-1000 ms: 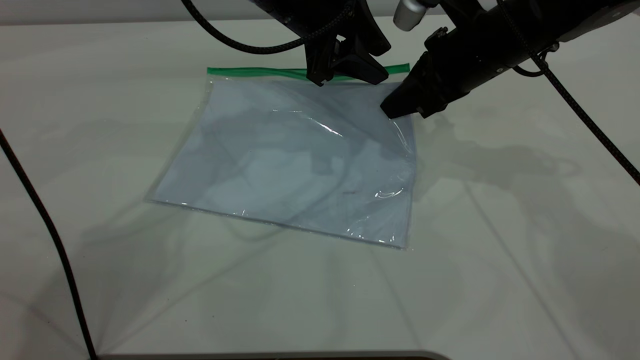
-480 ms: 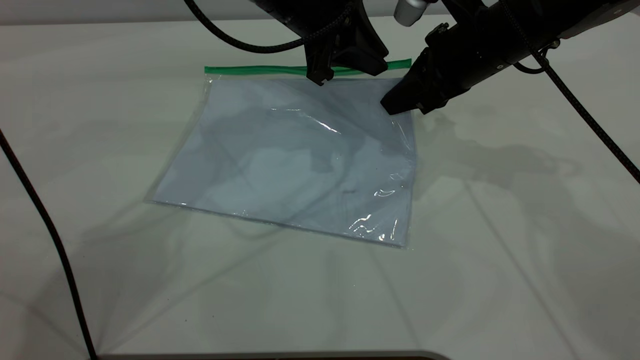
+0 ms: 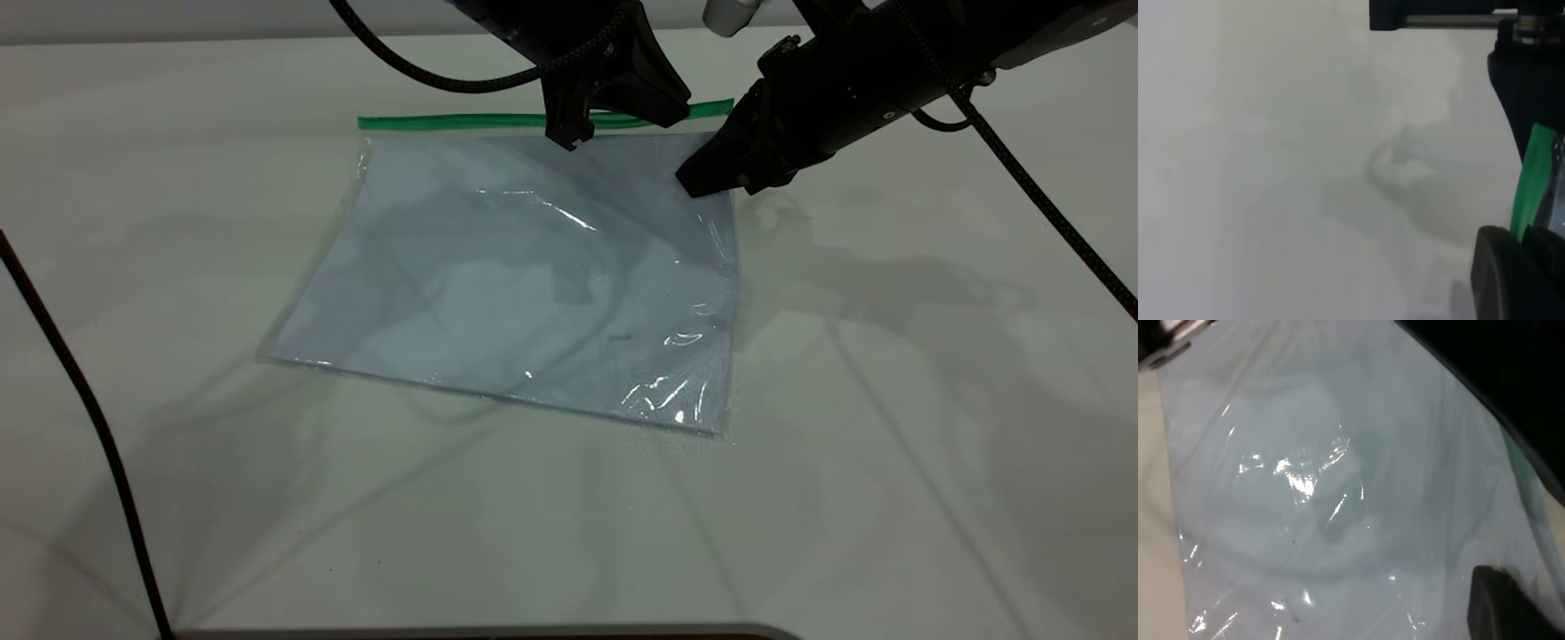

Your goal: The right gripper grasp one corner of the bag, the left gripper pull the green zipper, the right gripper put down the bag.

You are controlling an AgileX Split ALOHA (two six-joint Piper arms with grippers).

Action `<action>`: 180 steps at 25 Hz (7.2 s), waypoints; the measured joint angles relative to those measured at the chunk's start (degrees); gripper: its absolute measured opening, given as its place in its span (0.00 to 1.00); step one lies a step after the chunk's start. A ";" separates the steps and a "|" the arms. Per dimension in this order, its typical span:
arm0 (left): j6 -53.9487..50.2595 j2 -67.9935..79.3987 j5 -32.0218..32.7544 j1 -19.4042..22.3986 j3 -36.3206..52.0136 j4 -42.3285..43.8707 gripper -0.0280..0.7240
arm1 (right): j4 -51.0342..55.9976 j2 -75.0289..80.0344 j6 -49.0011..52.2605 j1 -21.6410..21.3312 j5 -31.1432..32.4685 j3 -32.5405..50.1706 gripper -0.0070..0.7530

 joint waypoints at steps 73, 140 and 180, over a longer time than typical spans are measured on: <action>-35.19 0.08 10.11 23.26 -0.01 22.87 0.68 | 2.69 -0.28 10.22 -10.62 3.30 0.00 0.09; -112.58 -137.11 30.41 23.26 66.56 60.02 0.83 | -71.24 -130.07 99.31 -12.42 36.11 39.44 0.76; -111.75 -145.03 29.15 26.11 76.35 56.06 0.83 | -73.09 -134.80 102.76 -12.42 32.67 44.07 0.76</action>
